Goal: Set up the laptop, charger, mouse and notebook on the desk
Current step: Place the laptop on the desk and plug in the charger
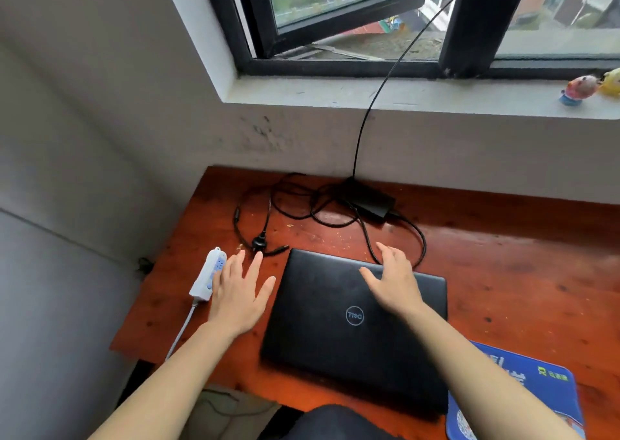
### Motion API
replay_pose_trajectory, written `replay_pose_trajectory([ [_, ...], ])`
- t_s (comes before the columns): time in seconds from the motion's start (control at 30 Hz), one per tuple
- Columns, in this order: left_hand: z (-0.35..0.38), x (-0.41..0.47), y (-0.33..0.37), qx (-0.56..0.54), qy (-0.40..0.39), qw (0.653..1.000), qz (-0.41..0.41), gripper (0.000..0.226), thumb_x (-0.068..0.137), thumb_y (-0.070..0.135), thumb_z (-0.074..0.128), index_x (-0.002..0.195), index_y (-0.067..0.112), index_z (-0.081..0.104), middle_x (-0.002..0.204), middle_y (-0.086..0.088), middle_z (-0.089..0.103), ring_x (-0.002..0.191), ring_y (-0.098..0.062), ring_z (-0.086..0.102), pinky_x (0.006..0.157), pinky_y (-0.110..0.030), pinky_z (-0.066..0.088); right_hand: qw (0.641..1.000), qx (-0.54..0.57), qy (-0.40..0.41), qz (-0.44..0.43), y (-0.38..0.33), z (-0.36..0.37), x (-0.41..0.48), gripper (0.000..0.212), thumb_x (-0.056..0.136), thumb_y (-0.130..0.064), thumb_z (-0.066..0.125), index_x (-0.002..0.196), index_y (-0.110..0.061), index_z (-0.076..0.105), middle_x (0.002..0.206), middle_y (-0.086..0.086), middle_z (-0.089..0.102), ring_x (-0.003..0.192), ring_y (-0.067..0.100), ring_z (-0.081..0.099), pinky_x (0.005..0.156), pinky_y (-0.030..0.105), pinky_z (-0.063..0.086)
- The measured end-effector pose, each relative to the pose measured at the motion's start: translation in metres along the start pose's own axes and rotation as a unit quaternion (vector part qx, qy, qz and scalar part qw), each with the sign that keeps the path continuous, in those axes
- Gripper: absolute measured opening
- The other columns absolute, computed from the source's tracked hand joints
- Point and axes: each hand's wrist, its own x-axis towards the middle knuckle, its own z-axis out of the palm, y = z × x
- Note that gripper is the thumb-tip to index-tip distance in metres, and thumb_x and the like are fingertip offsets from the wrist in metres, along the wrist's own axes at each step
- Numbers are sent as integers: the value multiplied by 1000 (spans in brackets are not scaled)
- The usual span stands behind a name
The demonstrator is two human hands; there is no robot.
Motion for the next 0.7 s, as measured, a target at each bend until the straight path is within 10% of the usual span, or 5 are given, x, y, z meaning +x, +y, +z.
replay_pose_trajectory([
  [0.4, 6, 45, -65, 44, -73, 996, 14, 69, 99, 59, 27, 158, 26, 12, 166, -12, 4, 153, -31, 1, 121, -51, 14, 981, -175, -78, -43, -54, 67, 8, 78, 97, -43, 55, 161, -24, 15, 166, 15, 16, 150, 33, 22, 118, 45, 28],
  [0.7, 51, 97, -80, -47, -188, 970, 146, 62, 96, 49, 46, 150, 20, 34, 143, -6, 42, 129, -25, 40, 105, -40, 40, 947, -290, -125, 65, -66, 142, 1, 95, 90, -72, 43, 161, -33, -6, 165, 21, -20, 153, 40, -15, 124, 52, 3],
])
